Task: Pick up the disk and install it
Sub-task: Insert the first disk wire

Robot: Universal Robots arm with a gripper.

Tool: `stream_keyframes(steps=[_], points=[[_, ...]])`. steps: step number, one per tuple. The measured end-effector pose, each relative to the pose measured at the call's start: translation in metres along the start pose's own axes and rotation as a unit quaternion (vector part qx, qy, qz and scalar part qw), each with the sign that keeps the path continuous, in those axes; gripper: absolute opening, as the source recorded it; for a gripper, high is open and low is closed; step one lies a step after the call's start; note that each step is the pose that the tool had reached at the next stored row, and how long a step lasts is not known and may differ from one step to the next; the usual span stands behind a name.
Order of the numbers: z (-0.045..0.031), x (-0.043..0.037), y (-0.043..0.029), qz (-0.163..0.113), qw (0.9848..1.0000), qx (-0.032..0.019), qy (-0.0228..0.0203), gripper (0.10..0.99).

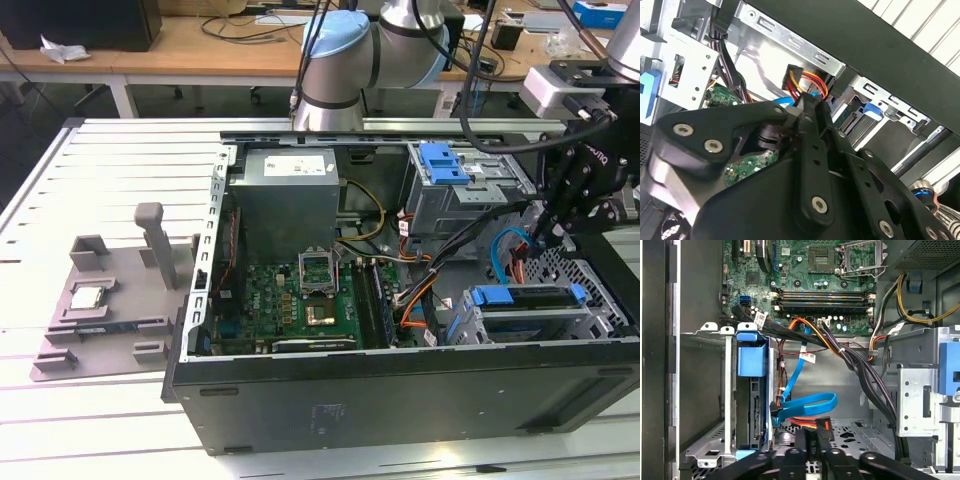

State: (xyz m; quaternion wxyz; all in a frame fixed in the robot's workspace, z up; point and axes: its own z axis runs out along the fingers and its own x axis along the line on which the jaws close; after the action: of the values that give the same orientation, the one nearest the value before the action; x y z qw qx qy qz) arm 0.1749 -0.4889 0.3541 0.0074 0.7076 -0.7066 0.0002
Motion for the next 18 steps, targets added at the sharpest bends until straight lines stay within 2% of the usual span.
stream_keyframes(steps=[8, 11, 14, 15, 18], points=[[0.0, 0.0, 0.0, 0.0, 1.0, 0.0, 0.0018, 0.169], [0.0002, 0.0105, 0.0004, 0.0, 1.0, 0.0, 0.0018, 0.169], [0.0005, 0.0247, 0.0012, 0.0, 1.0, 0.0, 0.0019, 0.169], [0.001, 0.0315, 0.0018, 0.0, 1.0, 0.0, 0.0019, 0.169], [0.0025, 0.0401, 0.0028, 0.0, 1.0, 0.0, 0.0026, 0.169]])
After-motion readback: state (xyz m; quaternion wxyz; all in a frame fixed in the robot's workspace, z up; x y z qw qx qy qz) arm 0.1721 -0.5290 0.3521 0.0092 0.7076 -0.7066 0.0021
